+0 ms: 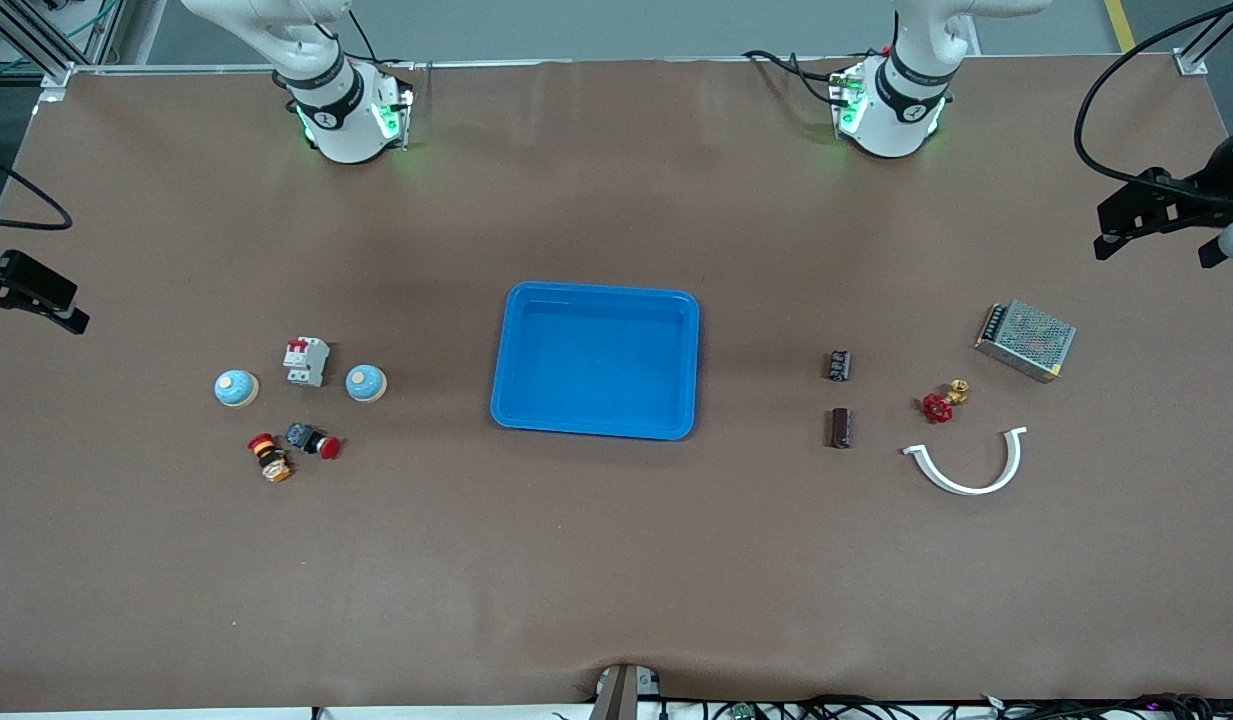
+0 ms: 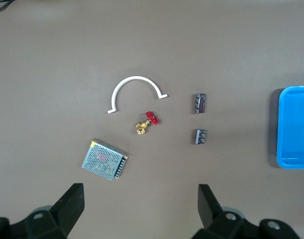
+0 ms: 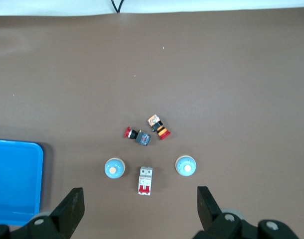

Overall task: Place electrolytic capacitor and blue bell in tray
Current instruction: 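Move the left gripper toward the brown capacitors while the right gripper reaches the bells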

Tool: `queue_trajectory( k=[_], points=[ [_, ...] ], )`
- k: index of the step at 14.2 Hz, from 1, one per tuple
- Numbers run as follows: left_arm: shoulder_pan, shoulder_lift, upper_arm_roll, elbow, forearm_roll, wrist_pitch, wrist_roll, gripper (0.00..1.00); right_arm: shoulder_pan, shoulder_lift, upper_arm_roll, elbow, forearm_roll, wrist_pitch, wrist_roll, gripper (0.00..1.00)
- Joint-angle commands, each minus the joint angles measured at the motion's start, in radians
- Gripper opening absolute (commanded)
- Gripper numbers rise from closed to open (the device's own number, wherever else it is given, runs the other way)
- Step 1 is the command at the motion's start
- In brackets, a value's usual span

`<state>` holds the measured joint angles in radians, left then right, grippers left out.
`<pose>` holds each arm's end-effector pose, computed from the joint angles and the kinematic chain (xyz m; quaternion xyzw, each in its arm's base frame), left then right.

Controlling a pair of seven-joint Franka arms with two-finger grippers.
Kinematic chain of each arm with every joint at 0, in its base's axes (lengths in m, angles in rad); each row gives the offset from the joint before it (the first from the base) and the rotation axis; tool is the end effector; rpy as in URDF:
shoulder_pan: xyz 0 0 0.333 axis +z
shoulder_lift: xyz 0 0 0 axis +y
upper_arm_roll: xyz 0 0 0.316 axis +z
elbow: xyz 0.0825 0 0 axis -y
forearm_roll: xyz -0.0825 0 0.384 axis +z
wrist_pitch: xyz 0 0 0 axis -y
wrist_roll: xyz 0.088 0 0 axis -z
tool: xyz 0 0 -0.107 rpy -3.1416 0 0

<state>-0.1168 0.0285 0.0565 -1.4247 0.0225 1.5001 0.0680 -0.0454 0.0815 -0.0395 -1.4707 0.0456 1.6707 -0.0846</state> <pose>0.5551 -0.0315 0.6708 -0.9977 0.0631 -0.0234 0.0121 0.5887 -0.0446 0.6351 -0.9980 0.0009 -0.0608 0.0161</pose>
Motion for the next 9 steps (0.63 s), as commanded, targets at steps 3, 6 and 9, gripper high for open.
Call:
queue_trajectory(
  k=[3, 6, 9],
  points=[
    [-0.007, -0.001, -0.004, 0.001, 0.02, 0.005, -0.013, 1.0, -0.001, -0.017, 0.006, 0.001, 0.002, -0.026, 0.0, 1.0],
    [-0.011, 0.03, -0.047, -0.002, 0.017, 0.006, -0.065, 1.0, 0.001, -0.017, 0.006, 0.001, -0.022, -0.022, 0.0, 1.0],
    [-0.011, 0.036, -0.067, -0.032, 0.017, 0.028, -0.112, 1.0, 0.016, -0.017, 0.004, 0.001, -0.038, -0.025, 0.0, 1.0]
  ],
)
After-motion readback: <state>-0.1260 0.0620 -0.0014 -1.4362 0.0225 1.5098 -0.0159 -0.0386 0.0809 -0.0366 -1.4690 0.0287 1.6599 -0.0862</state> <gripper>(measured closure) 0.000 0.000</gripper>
